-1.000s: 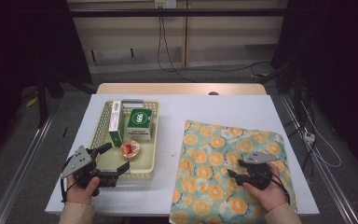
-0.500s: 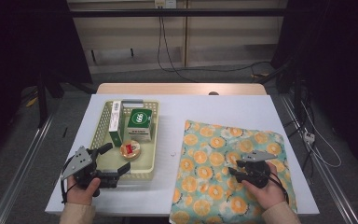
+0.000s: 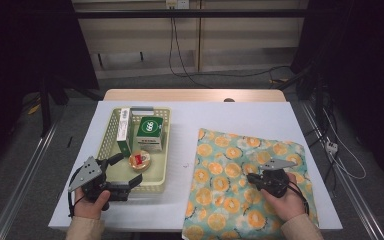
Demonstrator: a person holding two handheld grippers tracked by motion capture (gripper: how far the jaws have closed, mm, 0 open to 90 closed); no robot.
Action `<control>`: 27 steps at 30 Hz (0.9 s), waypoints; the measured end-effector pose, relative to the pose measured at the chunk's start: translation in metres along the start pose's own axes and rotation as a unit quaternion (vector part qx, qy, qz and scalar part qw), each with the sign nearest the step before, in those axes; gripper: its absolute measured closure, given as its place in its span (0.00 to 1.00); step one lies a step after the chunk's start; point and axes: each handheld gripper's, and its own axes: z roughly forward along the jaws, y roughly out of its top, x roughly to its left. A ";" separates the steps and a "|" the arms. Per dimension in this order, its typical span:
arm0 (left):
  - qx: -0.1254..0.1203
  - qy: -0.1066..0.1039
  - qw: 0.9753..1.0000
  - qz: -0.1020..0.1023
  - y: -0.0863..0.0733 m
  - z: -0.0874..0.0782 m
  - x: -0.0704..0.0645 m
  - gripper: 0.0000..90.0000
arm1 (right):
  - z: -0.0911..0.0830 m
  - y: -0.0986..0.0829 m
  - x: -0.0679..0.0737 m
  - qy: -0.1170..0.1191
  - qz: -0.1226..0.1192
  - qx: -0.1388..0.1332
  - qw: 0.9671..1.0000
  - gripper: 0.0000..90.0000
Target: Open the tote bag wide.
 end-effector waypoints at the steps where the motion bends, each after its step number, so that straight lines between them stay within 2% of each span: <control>1: 0.001 0.000 1.000 0.002 0.000 0.000 0.001 0.03 | 0.000 0.000 -0.001 0.002 0.002 0.001 1.000 0.99; 6: -0.004 0.000 1.000 0.000 0.000 0.000 0.001 0.03 | 0.001 0.001 -0.001 0.003 0.006 -0.001 1.000 1.00; 10: 0.002 -0.004 1.000 0.003 0.000 0.001 0.001 0.03 | 0.001 0.000 -0.004 0.014 0.018 -0.008 1.000 1.00; 13: 0.001 -0.004 1.000 0.002 0.000 0.001 0.002 0.03 | 0.001 0.003 -0.005 0.013 0.014 -0.010 1.000 1.00; 18: -0.003 -0.003 1.000 0.001 0.000 0.000 0.002 0.03 | 0.004 0.014 -0.002 0.011 -0.001 -0.010 1.000 1.00; 24: -0.002 -0.005 1.000 0.002 0.001 0.000 0.000 0.03 | 0.004 0.026 -0.008 0.006 0.006 -0.028 1.000 1.00; 27: -0.002 -0.004 1.000 -0.001 0.001 0.000 -0.001 0.03 | 0.005 0.031 -0.012 0.012 0.009 -0.023 1.000 1.00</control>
